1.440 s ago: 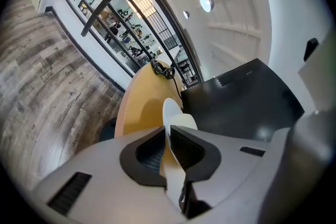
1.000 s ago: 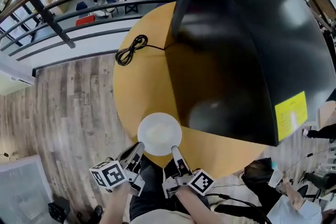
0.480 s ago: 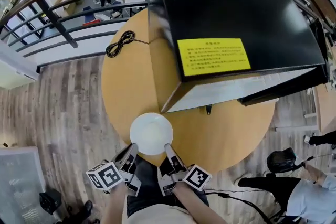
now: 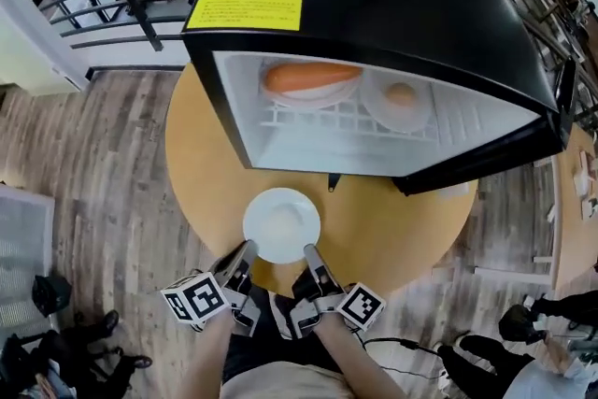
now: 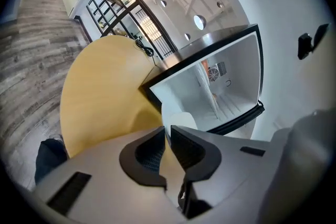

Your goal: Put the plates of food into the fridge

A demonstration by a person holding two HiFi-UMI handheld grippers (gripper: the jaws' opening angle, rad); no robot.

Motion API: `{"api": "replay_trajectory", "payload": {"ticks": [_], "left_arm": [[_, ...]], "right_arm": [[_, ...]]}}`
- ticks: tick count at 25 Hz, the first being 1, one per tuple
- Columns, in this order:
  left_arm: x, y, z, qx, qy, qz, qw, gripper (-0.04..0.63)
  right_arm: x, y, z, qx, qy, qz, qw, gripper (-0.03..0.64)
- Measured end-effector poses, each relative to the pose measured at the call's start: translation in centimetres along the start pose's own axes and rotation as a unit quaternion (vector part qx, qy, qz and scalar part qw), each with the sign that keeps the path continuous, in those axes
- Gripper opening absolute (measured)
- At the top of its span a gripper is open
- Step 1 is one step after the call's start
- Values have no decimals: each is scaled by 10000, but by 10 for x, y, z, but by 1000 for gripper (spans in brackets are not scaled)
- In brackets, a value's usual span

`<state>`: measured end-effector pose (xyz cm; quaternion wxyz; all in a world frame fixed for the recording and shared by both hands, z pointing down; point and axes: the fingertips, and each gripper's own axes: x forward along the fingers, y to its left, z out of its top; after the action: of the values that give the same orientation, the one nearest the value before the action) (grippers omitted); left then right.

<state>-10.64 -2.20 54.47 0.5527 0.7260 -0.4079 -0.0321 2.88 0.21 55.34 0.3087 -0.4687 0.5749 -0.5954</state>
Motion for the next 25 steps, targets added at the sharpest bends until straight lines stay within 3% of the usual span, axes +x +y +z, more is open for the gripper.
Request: {"api": "replay_trajectory", "payload": {"ticks": [5,17,22,25], "left_arm": [[31,-31,-7,76,-62,-135,9999,35],[123,-57,28,249,20,-632,9977,36],[160,-48,42,307,11,-531,9981,36],[174,-42,44,568,111,-321,9978,37]], "right_arm": [[-9,0,41,164,-238,172,9994,17],[26,-7,107,616,-1288,388,9890,17],[50,-17,127,764,-1621,357,9832,17],[62,-22,138,851,-1757,318,9802,18]]}}
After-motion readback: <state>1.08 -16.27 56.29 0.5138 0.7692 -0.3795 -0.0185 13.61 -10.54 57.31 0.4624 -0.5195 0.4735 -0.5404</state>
